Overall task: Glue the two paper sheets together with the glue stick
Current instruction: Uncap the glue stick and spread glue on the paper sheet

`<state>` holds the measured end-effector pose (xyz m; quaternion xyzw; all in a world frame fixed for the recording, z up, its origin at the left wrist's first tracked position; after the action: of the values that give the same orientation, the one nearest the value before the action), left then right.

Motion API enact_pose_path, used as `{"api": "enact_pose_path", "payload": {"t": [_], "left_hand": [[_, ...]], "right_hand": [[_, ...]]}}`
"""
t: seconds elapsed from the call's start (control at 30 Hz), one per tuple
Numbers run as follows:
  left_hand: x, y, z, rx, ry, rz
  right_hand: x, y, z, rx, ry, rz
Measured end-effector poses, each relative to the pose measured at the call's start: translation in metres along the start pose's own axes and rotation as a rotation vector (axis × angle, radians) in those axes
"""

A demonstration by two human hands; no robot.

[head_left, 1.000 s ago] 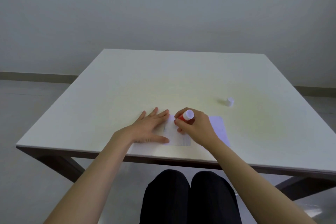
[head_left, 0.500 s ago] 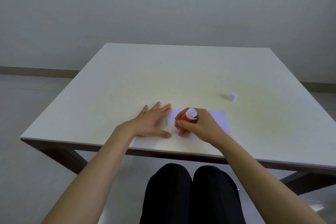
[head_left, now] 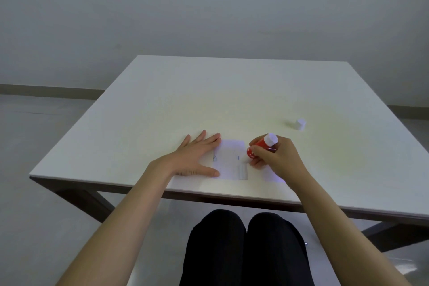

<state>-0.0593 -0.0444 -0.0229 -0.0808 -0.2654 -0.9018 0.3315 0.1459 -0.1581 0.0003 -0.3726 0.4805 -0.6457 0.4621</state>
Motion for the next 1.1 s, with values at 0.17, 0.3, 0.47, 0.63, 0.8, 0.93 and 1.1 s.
{"api": "enact_pose_path", "payload": {"t": [0.17, 0.3, 0.47, 0.63, 0.8, 0.93, 1.1], "left_hand": [[-0.001, -0.002, -0.002, 0.004, -0.001, 0.003], [-0.001, -0.002, -0.001, -0.009, -0.007, 0.002], [-0.002, -0.003, -0.001, -0.029, -0.001, 0.001], [-0.004, -0.005, -0.003, -0.013, 0.011, 0.002], [-0.004, -0.006, -0.003, -0.037, 0.004, -0.004], [-0.002, -0.004, -0.002, -0.039, 0.0, -0.002], [0.001, -0.002, -0.004, 0.052, 0.024, -0.006]], "right_hand": [[0.01, 0.0, 0.001, 0.039, -0.247, -0.02], [-0.003, -0.001, 0.011, 0.057, -0.135, -0.046], [-0.008, -0.01, -0.007, -0.029, -0.029, 0.009], [-0.006, -0.01, -0.037, 0.019, -0.233, 0.043], [-0.024, -0.011, -0.03, 0.041, -0.094, 0.016], [-0.026, -0.012, -0.029, 0.051, 0.084, -0.001], [0.001, -0.01, -0.04, 0.17, -0.123, 0.074]]}}
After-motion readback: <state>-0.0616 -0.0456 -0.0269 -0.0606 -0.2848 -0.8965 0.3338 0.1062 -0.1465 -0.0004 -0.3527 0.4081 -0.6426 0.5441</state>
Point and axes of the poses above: each hand's wrist, its own x-axis away from the middle knuckle, its own z-axis out of the back of the hand, y = z × x, the point moved 1 cm from there along -x, towards the middle knuckle, and after that the axes turned 2 degrees about -y, right-handed, at the moved point
